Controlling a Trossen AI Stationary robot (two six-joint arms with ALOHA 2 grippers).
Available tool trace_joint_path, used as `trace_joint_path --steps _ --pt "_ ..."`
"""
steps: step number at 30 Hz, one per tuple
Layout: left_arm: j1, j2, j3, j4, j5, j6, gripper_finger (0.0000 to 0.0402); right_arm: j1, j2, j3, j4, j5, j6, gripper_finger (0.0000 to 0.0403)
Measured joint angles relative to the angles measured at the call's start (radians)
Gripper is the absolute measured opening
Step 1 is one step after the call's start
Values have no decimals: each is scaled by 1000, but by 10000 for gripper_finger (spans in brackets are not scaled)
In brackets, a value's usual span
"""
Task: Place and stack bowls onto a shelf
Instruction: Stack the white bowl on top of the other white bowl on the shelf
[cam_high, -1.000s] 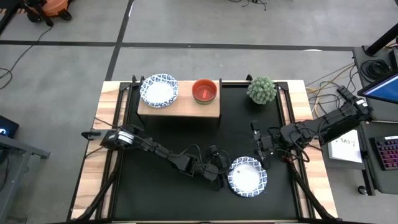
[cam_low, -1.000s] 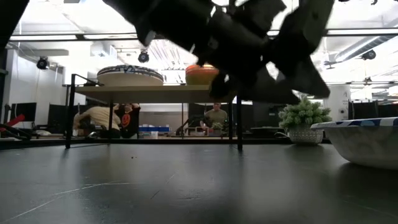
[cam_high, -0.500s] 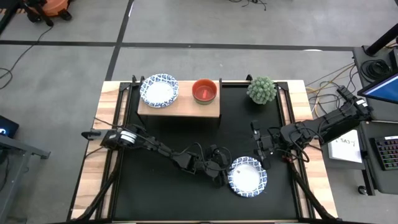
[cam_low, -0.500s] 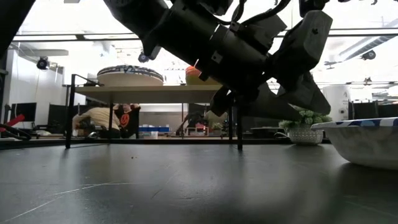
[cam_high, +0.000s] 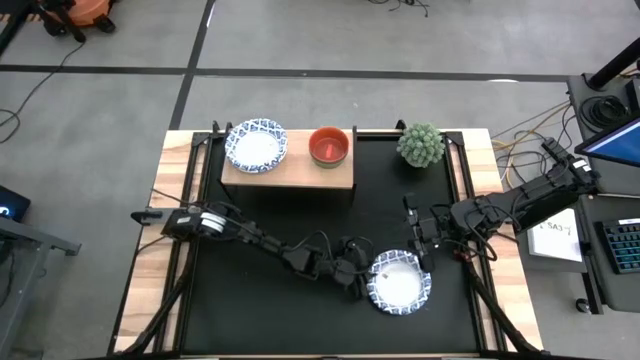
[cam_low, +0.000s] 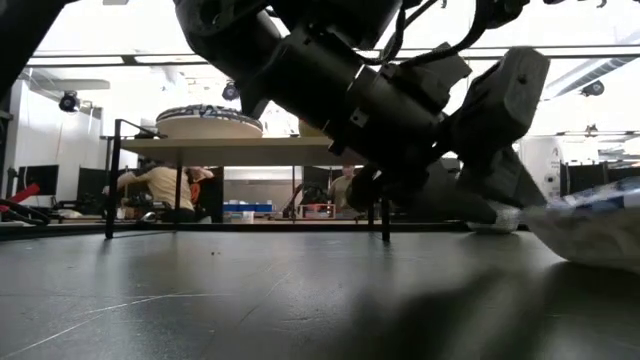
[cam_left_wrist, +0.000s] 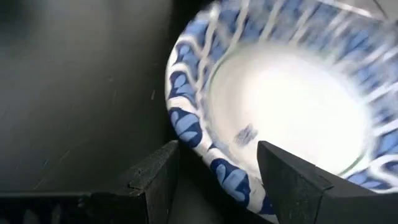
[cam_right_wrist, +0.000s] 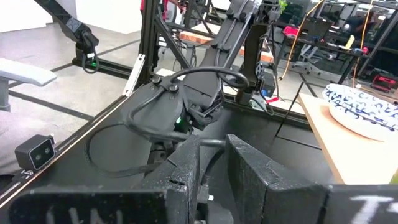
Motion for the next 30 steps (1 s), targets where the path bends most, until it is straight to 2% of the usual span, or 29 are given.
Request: trace_joint_path --steps 7,13,18,24,30 --pt "2 0 9 0 33 10 187 0 0 0 -2 0 0 68" --pt "9 0 9 -5 52 -11 160 0 0 0 -2 1 2 68" --pt "10 0 8 -7 52 -10 110 0 0 0 -2 1 2 68" --pt "10 0 8 -13 51 -10 19 0 0 -1 -3 1 2 68" --pt "13 -16 9 -55 43 3 5 0 0 -2 -6 0 2 68"
